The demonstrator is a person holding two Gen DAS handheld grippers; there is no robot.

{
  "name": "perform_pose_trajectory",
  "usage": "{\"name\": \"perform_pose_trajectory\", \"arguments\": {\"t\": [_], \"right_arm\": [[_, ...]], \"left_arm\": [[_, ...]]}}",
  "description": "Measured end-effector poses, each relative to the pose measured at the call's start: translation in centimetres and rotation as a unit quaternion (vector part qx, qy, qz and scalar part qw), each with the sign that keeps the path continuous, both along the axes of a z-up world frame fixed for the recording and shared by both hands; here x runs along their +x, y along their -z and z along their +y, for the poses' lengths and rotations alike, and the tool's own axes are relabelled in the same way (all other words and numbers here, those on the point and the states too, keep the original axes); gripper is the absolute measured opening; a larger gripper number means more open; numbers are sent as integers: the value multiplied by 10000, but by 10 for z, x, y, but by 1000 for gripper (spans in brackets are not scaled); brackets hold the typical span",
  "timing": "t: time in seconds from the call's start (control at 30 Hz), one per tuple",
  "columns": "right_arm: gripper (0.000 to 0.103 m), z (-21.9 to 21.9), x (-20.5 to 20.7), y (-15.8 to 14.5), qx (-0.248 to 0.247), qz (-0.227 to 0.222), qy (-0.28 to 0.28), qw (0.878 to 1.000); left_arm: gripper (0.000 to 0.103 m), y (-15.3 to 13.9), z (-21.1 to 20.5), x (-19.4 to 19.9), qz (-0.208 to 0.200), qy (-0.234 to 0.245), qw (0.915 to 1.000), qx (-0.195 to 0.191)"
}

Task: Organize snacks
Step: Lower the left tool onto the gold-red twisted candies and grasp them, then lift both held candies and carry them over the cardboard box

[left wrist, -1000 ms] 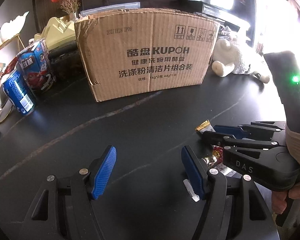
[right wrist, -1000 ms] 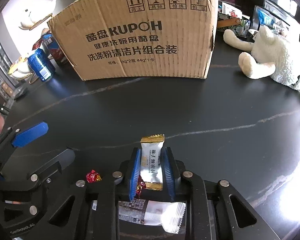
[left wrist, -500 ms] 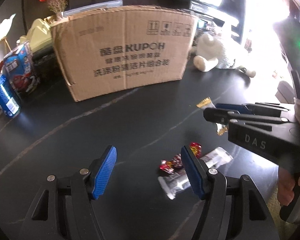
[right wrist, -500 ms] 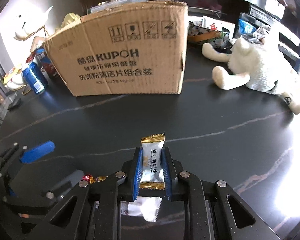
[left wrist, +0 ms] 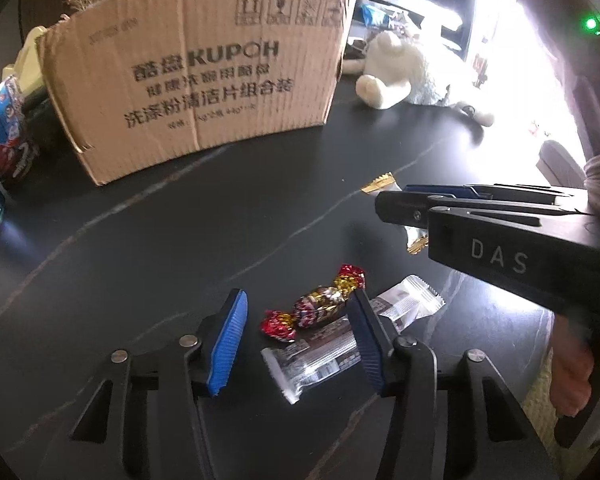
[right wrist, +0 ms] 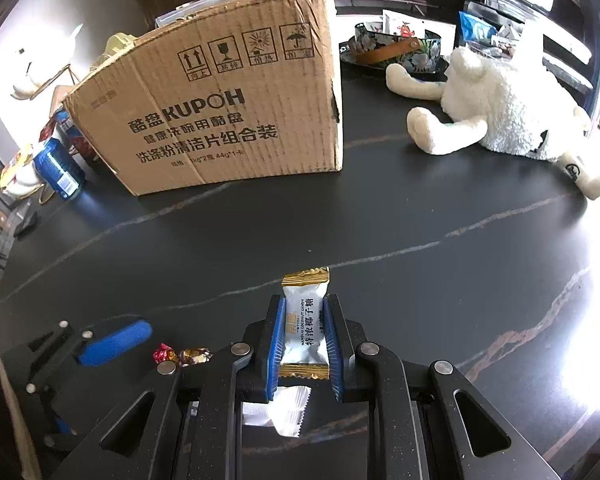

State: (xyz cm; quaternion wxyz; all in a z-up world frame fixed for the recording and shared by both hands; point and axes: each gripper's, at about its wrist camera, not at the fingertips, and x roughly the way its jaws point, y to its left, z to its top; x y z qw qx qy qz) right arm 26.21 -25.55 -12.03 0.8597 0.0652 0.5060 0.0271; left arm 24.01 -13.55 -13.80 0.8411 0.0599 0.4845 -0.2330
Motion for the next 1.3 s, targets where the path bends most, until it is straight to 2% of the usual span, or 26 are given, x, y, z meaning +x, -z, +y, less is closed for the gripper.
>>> {"name": "perform_pose_trajectory", "arguments": {"t": [0.27, 0.37, 0.63, 0.9, 1.1, 1.3], "right_arm": [[21, -5, 1, 0, 74, 8, 70, 9999], [21, -5, 1, 1, 81, 16, 80, 9999], [21, -3, 1, 1, 99, 35, 34, 9999], [21, 2, -3, -4, 209, -42, -73, 9997], [21, 7, -8, -17, 307, -230, -138, 9992], [21, 13, -12, -47, 424, -631, -131, 9970]], "left_arm": [[38, 9, -7, 3, 60, -8, 10000, 35], [23, 10, -7, 3, 70, -8, 10000, 23], [23, -1, 8, 11, -12, -308, 9993, -213], [23, -27, 21, 8, -365, -510, 9977, -259], [23, -51, 31, 4, -546, -679, 9955, -360], [23, -81, 46, 3, -754, -815, 9928, -460]]}}
